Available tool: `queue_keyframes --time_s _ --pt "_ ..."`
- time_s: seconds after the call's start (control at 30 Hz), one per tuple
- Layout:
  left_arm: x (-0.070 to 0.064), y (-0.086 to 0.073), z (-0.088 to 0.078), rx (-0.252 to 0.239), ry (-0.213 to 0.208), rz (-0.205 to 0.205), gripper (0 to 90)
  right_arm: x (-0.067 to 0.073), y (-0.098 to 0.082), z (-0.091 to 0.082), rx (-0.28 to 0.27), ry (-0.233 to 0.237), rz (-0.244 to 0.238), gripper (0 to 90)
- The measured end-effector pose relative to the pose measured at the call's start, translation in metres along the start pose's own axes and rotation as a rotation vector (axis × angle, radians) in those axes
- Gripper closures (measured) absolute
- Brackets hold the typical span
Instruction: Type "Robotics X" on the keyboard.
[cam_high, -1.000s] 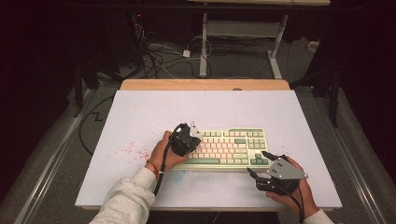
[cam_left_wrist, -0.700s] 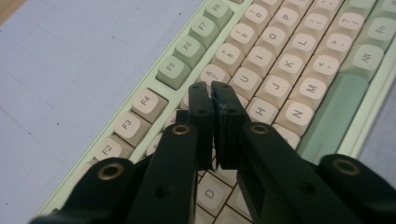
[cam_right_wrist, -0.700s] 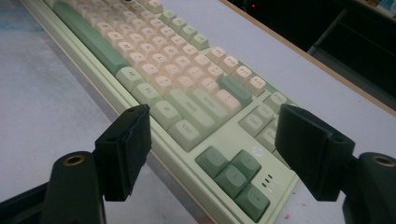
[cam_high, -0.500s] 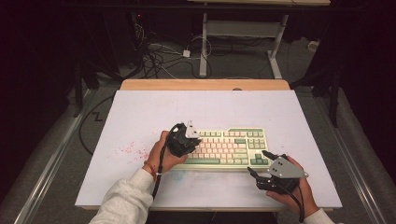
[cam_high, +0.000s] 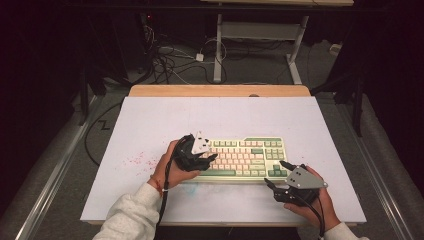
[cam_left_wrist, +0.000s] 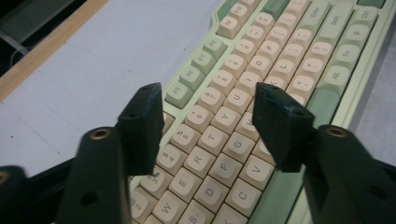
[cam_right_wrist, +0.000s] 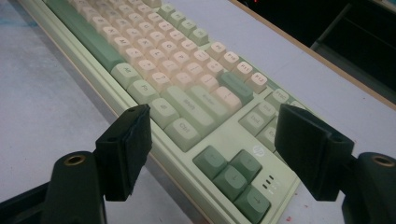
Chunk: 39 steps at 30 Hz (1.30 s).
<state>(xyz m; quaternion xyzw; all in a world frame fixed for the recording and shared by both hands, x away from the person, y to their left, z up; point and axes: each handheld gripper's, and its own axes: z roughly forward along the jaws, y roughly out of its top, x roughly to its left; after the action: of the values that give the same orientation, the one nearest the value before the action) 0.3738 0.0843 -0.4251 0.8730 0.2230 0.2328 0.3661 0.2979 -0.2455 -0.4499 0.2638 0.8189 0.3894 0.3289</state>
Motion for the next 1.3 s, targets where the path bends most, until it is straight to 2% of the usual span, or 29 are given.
queue_keyframes --time_s 0.17,0.3,0.4,0.63,0.7,0.77,0.87,1.1,1.3 --pt "-0.001 -0.006 -0.004 -0.025 -0.005 -0.002 23.6 -0.002 0.001 -0.001 -0.011 -0.016 0.009 27.2" --pt "-0.002 -0.011 -0.011 -0.045 0.025 0.007 21.4 -0.007 0.002 -0.001 -0.014 -0.025 0.018 27.2" --pt "-0.004 -0.015 -0.014 -0.032 0.036 0.030 19.4 -0.008 0.002 -0.001 -0.012 -0.028 0.022 27.2" --pt "-0.007 -0.027 -0.027 -0.047 0.082 0.057 19.5 -0.008 0.002 -0.001 -0.012 -0.024 0.026 27.2" --pt "-0.006 -0.032 -0.030 -0.050 0.080 0.053 19.5 -0.008 0.002 -0.001 -0.013 -0.024 0.024 27.2" --pt "-0.006 -0.037 -0.033 -0.047 0.099 0.052 19.4 -0.008 0.002 -0.001 -0.014 -0.025 0.027 27.2" --pt "-0.005 -0.045 -0.038 -0.041 0.106 0.049 19.4 -0.009 0.002 -0.001 -0.012 -0.022 0.028 27.2" --pt "-0.002 -0.064 -0.050 -0.038 0.118 0.015 19.2 -0.008 0.004 -0.001 -0.015 -0.023 0.023 27.3" --pt "-0.002 -0.079 -0.058 -0.014 0.138 0.001 18.4 -0.006 0.004 0.000 -0.010 -0.015 0.023 27.3"
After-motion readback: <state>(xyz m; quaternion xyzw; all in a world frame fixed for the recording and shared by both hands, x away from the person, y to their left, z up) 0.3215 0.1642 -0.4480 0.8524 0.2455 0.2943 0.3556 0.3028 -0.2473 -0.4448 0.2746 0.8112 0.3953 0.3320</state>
